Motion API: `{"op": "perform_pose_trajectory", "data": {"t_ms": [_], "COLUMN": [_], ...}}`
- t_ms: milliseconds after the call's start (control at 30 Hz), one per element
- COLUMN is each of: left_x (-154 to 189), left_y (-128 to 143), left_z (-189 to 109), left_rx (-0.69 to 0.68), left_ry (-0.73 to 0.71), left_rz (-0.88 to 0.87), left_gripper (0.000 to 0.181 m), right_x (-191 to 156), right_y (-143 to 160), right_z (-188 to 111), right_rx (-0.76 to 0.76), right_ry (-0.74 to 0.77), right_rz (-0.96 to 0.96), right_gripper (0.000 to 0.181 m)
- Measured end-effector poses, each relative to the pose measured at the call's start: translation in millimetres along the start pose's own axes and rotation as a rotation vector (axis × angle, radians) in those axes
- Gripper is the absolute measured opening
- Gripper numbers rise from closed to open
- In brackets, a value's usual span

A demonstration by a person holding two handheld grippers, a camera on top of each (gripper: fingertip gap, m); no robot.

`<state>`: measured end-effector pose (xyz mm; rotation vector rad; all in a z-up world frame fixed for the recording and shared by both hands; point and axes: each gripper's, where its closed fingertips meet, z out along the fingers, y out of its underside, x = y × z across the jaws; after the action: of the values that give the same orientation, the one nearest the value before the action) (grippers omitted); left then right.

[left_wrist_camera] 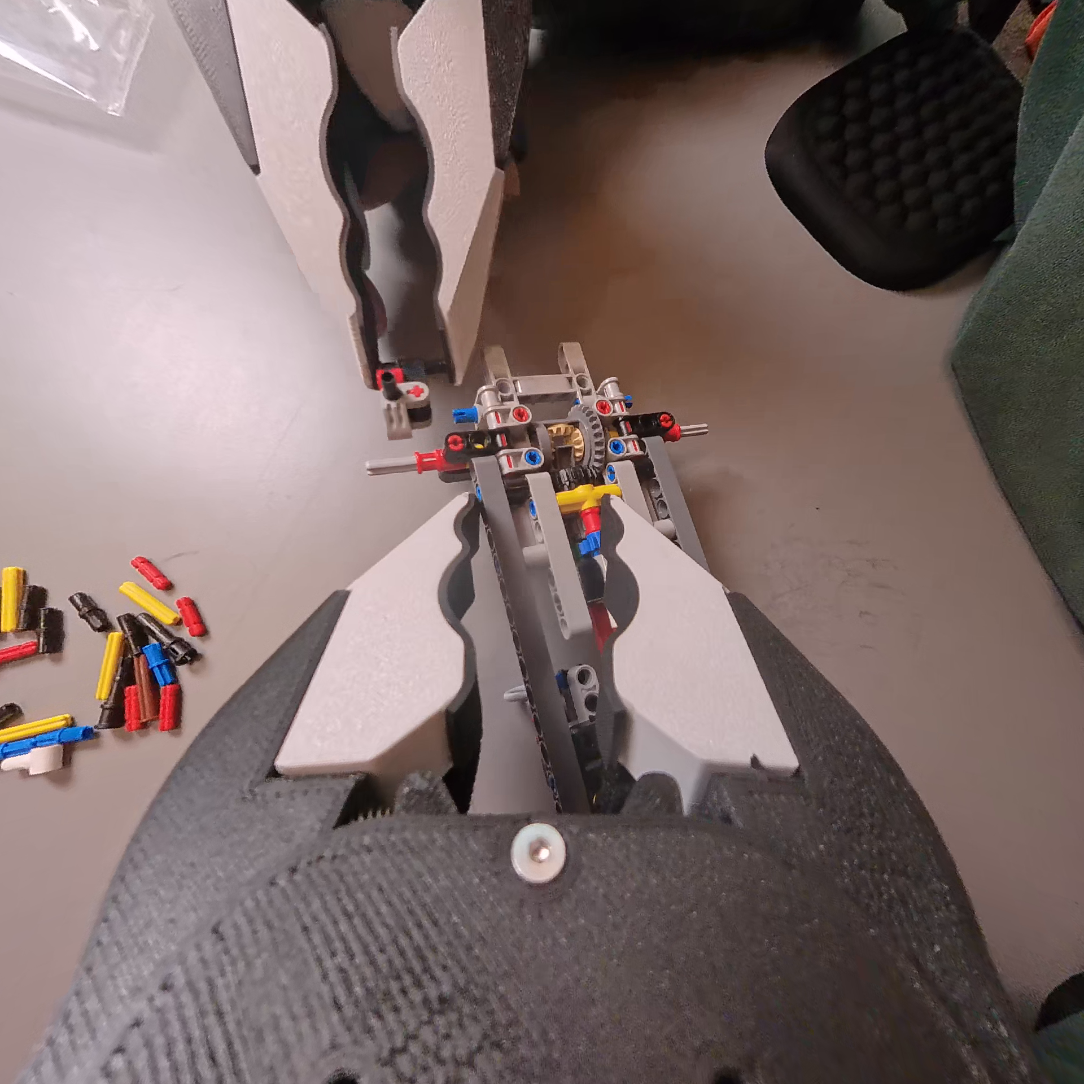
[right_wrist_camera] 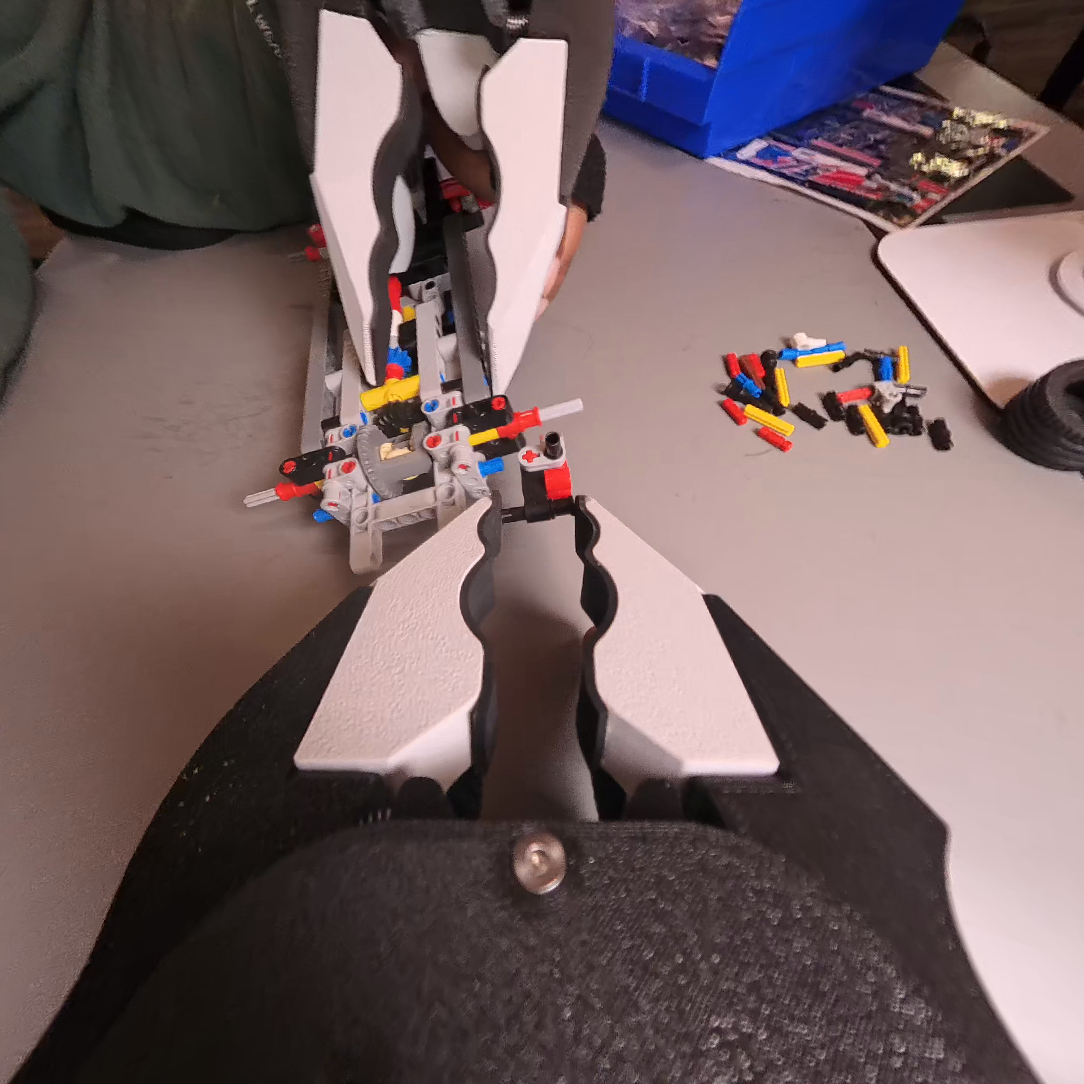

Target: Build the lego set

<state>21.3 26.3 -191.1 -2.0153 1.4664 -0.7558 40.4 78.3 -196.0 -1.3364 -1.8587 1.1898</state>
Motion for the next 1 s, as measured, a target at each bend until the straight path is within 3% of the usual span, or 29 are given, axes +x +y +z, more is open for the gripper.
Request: {"op": "perform_pose_trajectory", "data": {"t_ms": [167,1000], "left_x": [2,4], "left_y": [-3,-6], "left_z": [2,6], "left_rx": [0.013,0.014], "left_ry": [0.006,0.011], "left_rz": [0.009,0.02], "left_gripper": [0.04,0.04], "right_x": [-3,-12], "right_y": [-4,0], "right_z": [1,1], "right_rx": [0.024,-0.06], "right_ry": [-0.038,-0.021], "right_rz": [0.07,-0.068], "right_gripper": [0.022,0.022]}}
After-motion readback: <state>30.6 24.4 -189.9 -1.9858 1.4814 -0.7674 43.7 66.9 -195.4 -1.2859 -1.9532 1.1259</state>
